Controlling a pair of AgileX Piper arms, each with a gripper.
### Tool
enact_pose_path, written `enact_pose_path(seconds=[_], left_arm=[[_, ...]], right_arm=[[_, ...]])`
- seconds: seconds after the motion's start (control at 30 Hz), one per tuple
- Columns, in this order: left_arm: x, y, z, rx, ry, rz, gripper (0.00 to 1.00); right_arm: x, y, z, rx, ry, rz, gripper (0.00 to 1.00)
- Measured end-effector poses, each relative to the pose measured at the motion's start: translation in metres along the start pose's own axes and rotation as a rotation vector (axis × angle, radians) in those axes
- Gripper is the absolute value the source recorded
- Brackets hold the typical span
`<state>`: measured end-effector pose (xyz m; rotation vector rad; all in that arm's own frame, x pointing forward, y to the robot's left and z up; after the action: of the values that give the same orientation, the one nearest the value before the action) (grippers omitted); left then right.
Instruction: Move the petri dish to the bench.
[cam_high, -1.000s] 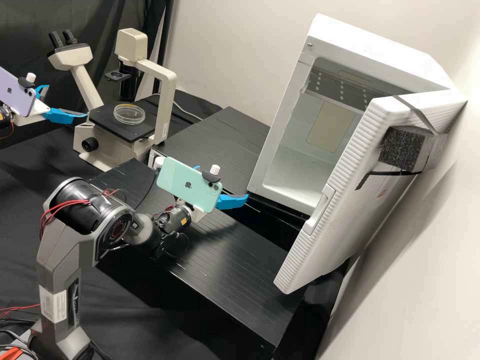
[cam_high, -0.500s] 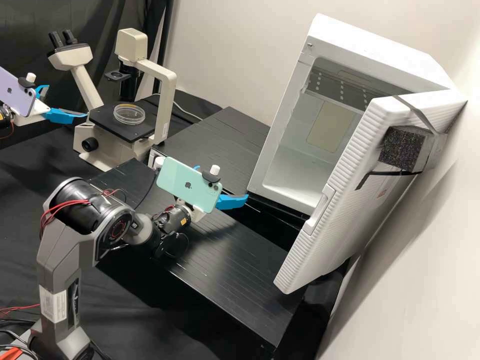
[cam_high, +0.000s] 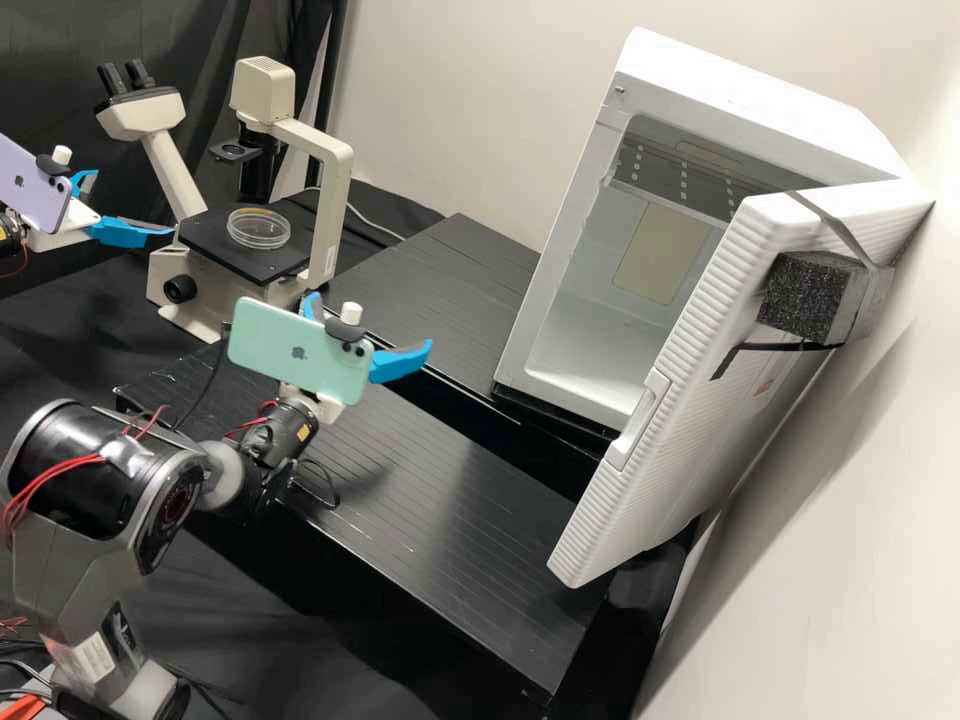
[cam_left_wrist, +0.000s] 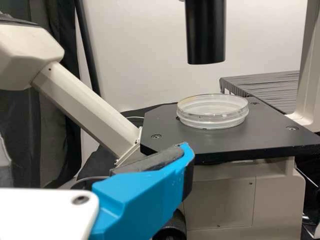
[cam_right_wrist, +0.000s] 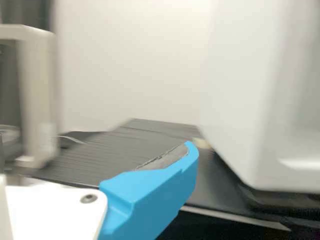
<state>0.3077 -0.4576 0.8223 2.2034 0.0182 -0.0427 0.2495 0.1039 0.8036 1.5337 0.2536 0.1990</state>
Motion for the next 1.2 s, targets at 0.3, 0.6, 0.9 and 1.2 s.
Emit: enact_pose_path(seconds=[0.3, 0.6, 0.9, 1.2], left_arm=[[0.0, 0.0, 0.0, 0.0, 0.0, 0.0, 1.0], [0.0, 0.0, 0.0, 0.0, 0.0, 0.0, 1.0], [0.0, 0.0, 0.0, 0.0, 0.0, 0.0, 1.0], [0.0, 0.0, 0.0, 0.0, 0.0, 0.0, 1.0]], right_arm=[[0.034, -0.03, -0.064, -0.073, 0.185, -0.088, 1.0], [0.08, -0.055, -0.1, -0.066, 0.171, -0.167, 1.0], [0.118, -0.079, -0.125, -0.018, 0.176, -0.261, 1.0], [0.148, -0.103, -0.126, 0.001, 0.139, -0.309, 1.0]])
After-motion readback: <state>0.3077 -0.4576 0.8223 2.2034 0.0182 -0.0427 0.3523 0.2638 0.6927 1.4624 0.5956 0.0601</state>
